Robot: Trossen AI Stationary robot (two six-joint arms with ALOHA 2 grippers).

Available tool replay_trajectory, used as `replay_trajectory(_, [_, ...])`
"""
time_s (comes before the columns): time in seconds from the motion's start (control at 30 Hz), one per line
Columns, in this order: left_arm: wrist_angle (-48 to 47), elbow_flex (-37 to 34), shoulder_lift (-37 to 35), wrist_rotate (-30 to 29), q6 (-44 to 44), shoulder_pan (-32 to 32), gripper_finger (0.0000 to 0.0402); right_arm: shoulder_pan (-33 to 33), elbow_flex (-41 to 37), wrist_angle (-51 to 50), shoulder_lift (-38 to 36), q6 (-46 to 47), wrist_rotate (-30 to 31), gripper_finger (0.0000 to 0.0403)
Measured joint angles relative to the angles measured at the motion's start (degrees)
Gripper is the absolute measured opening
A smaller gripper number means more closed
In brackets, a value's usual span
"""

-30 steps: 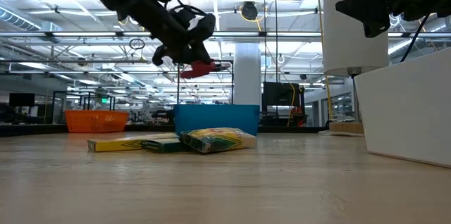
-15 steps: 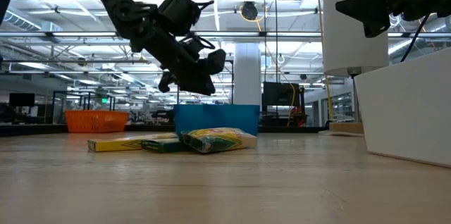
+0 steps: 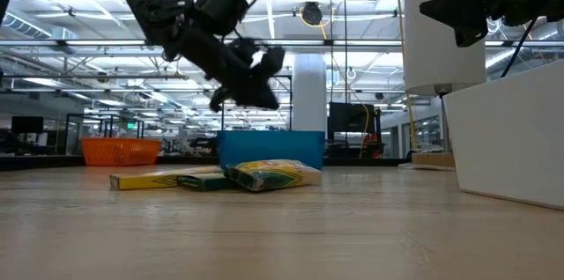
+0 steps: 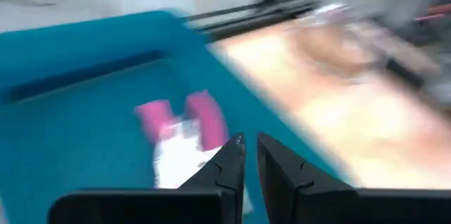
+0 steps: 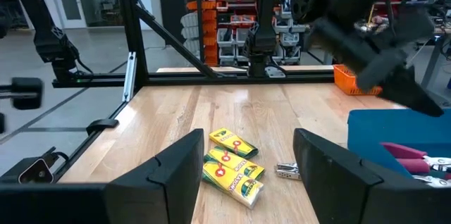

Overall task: Pick & Place School Supplies
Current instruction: Put the yellow crayon pack into the orange bin

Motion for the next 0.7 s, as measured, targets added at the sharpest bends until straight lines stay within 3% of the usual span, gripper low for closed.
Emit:
replay_trajectory(0.13, [3.0, 0.0, -2.2, 10.3, 1.7, -1.5, 0.0037, 0.0, 0.0, 0.0, 0.0, 0.0, 0.0, 0.021])
replay_trajectory(0.23, [5.5, 0.0, -3.5, 12.8, 6.6, -4.9, 0.0041, 0.0, 0.0, 0.0, 0.0, 0.0, 0.0, 0.021])
replay_trajectory(0.37, [8.1, 0.1, -4.0, 12.9, 10.5, -11.0, 0.0083, 0.0, 0.0, 0.0, 0.0, 0.0, 0.0, 0.021])
replay_trajectory(0.57, [6.4, 0.1, -4.0, 12.1, 8.8, -19.0, 0.0194, 0.0, 0.0, 0.0, 0.0, 0.0, 0.0, 0.021])
replay_trajectory(0.7, [-4.5, 0.9, -4.0, 2.5, -0.1, -23.2, 0.0234, 0.0, 0.0, 0.0, 0.0, 0.0, 0.0, 0.021])
